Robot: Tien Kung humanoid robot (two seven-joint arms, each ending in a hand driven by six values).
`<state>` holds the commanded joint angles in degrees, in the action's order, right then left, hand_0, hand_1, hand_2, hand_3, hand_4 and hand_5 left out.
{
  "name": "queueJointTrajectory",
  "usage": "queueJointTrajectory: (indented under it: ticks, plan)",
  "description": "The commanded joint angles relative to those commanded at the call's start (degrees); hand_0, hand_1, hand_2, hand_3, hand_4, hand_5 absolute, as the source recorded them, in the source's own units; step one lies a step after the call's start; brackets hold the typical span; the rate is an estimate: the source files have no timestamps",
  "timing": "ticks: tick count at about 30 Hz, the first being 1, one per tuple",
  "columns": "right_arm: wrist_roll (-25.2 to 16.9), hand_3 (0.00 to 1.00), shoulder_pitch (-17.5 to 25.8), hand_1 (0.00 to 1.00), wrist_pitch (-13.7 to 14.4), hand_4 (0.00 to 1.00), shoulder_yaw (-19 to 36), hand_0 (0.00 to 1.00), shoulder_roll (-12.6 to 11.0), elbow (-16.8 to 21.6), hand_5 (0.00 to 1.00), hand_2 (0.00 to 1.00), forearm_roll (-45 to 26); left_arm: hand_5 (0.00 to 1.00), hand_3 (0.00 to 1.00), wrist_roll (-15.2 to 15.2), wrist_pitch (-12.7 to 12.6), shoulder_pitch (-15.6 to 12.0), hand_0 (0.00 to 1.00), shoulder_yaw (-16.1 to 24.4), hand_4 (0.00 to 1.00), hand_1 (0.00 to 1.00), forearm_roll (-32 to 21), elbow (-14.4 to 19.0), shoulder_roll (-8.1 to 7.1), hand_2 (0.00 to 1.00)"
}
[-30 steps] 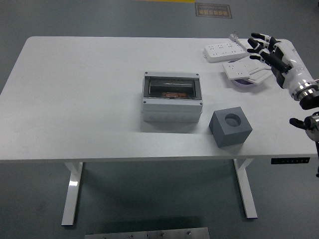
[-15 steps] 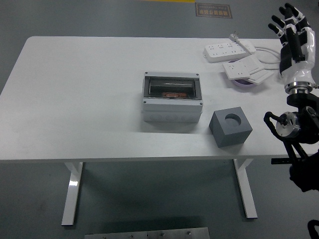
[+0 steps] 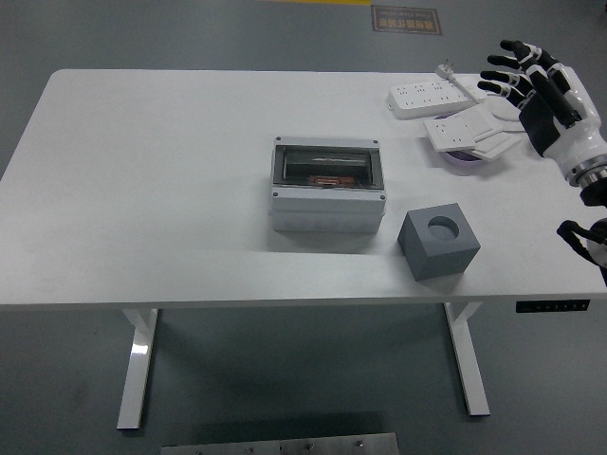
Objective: Fetch the battery,place it into the box,close the lid of the box
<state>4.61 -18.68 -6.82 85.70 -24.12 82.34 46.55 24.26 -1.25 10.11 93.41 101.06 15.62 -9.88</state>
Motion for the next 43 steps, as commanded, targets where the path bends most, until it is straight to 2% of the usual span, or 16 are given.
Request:
queueJointTrajectory:
  ticks: [2,3,4,5,9,10,15,18,20,23,27,32,33,34,36,43]
  plan:
    - [3.16,0.64,-0.05,0.601,-1.6,0.697,2.39,0.643,0.02,1.55,0.489,0.611,4.31,0.002,0.588,0.0,0.05,0.02,0.593,0.05,0.572,0.686,0.08,-0.01,-0.02,0.603]
    - [4.4,0.64,-0.13,0.601,-0.77,0.697,3.52,0.643,0.15,1.99,0.489,0.611,6.23,0.002,0.588,-0.01,0.08,0.04,0.593,0.07,0.572,0.686,0.11,-0.02,-0.01,0.603]
    - [4.51,0.675,-0.23,0.662,0.48,0.764,4.12,0.663,0.3,2.14,0.563,0.722,8.64,0.002,0.588,-0.03,0.12,0.08,0.593,0.08,0.572,0.686,0.14,-0.03,0.01,0.604]
    - [3.6,0.675,-0.29,0.662,1.82,0.764,4.29,0.663,0.45,2.11,0.563,0.722,10.7,0.002,0.588,-0.06,0.16,0.11,0.593,0.1,0.572,0.686,0.19,-0.05,0.02,0.604]
    - [-3.17,0.675,-0.62,0.662,9.92,0.764,2.08,0.663,2.05,0.3,0.563,0.722,19.13,0.002,0.588,-0.08,0.48,0.17,0.593,0.15,0.572,0.686,0.26,-0.1,0.09,0.604]
    - [-5.89,0.68,-0.69,0.695,12.6,0.723,0.72,0.705,2.71,-0.64,0.49,0.729,18.47,0.002,0.588,-0.01,0.62,0.16,0.594,0.17,0.572,0.686,0.29,-0.09,0.14,0.603]
    - [-16.88,0.68,0.16,0.695,20.14,0.723,-5.01,0.705,5.67,-2.76,0.49,0.729,8.44,0.002,0.588,0.16,1.04,0.14,0.594,0.17,0.572,0.686,0.31,-0.07,0.28,0.603]
    - [-21.85,0.638,1.31,0.648,17.68,0.674,-7.21,0.669,6.49,-2.13,0.488,0.691,1.9,0.002,0.588,0.2,1.33,0.21,0.593,0.21,0.573,0.686,0.39,-0.09,0.22,0.603]
    - [-21.12,0.638,2.01,0.648,15.49,0.674,-7.26,0.669,6.05,-1.41,0.488,0.691,-2.75,0.002,0.588,0.19,1.46,0.21,0.593,0.21,0.573,0.686,0.38,-0.11,0.12,0.603]
    - [-17.23,0.627,2.85,0.64,12.99,0.675,-5.65,0.669,4.5,-0.44,0.487,0.665,-5.82,0.002,0.587,0.25,1.52,0.13,0.593,0.24,0.573,0.686,0.41,-0.09,-0.01,0.603]
    - [-9.21,0.627,4.05,0.64,8.39,0.675,-0.93,0.669,1.71,2.66,0.487,0.665,0.37,0.002,0.587,0.37,1.57,-0.04,0.593,0.3,0.573,0.686,0.5,-0.04,-0.2,0.603]
    - [1.38,0.661,4.67,0.697,3.39,0.704,4.96,0.715,0.15,7.02,0.525,0.714,11.21,0.002,0.586,0.3,1.54,-0.15,0.594,0.37,0.57,0.685,0.63,-0.07,-0.32,0.602]
    - [3.21,0.661,4.69,0.697,3.67,0.704,5.65,0.715,0.1,7.38,0.525,0.714,13.62,0.002,0.586,0.27,1.52,-0.14,0.594,0.37,0.57,0.685,0.62,-0.08,-0.33,0.602]
    - [4.51,0.747,4.69,0.648,4.45,0.763,6.01,0.668,0.16,7.48,0.629,0.738,15.68,0.002,0.582,0.25,1.5,-0.14,0.594,0.36,0.569,0.685,0.62,-0.09,-0.33,0.602]
    - [6.02,0.747,4.68,0.648,6.86,0.763,6.34,0.668,0.58,7.08,0.629,0.738,20.09,0.002,0.582,0.2,1.41,-0.13,0.594,0.33,0.569,0.685,0.6,-0.09,-0.29,0.602]
    - [3.65,0.728,4.76,0.625,11.0,0.745,6.19,0.665,1.63,5.63,0.623,0.729,30.08,0.002,0.582,0.22,1.2,-0.3,0.595,0.22,0.568,0.684,0.52,-0.03,-0.27,0.601]
